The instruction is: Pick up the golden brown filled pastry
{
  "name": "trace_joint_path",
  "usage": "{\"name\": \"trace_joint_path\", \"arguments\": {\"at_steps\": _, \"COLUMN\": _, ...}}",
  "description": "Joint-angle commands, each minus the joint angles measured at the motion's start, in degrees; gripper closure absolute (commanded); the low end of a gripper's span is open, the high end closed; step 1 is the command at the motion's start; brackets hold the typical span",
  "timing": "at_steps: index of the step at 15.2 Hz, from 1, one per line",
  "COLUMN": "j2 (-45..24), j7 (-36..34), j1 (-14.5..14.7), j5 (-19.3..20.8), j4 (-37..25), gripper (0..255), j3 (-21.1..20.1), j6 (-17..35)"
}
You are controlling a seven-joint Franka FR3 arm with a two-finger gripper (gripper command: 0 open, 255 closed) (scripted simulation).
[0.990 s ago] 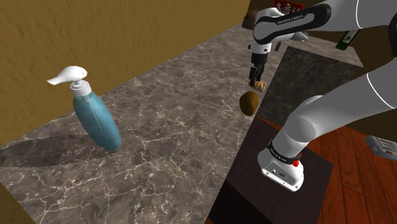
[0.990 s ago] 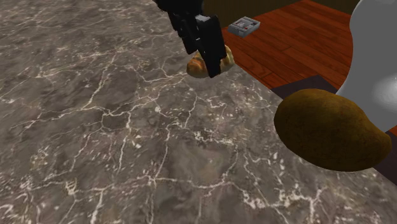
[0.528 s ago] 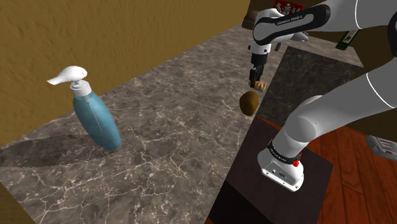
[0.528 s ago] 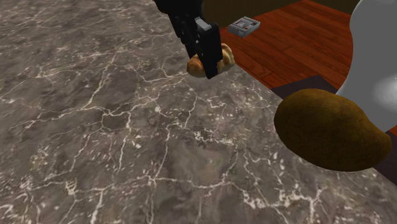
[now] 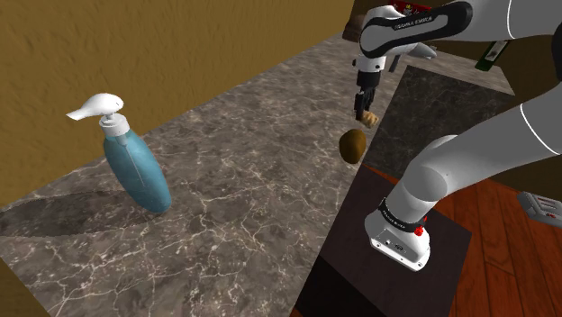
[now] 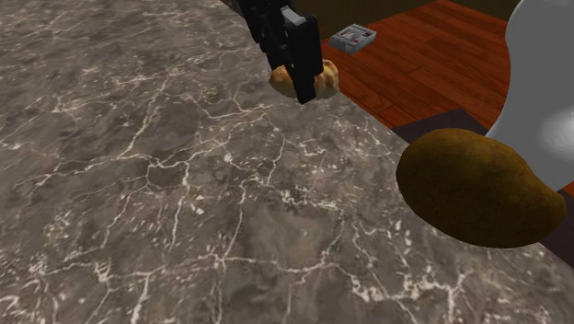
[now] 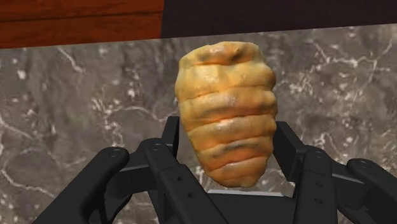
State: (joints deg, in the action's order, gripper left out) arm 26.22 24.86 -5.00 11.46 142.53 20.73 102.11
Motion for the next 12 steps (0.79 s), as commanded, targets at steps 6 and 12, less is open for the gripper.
{"name": "trace_joint_path", "arguments": {"at_steps": 6, "j2": 1.76, "j7": 0.00, "j1": 0.08, "j5": -0.36, "j4": -4.03, "gripper": 255, "j3": -0.93, "j6": -5.80}}
{"name": "trace_joint_path", "arguments": {"at_steps": 12, "j2": 2.51, "j7": 0.09, "j1": 0.18, "j5": -0.68, "j4": -7.42, "gripper": 255, "j3": -1.53, "j6": -9.94}}
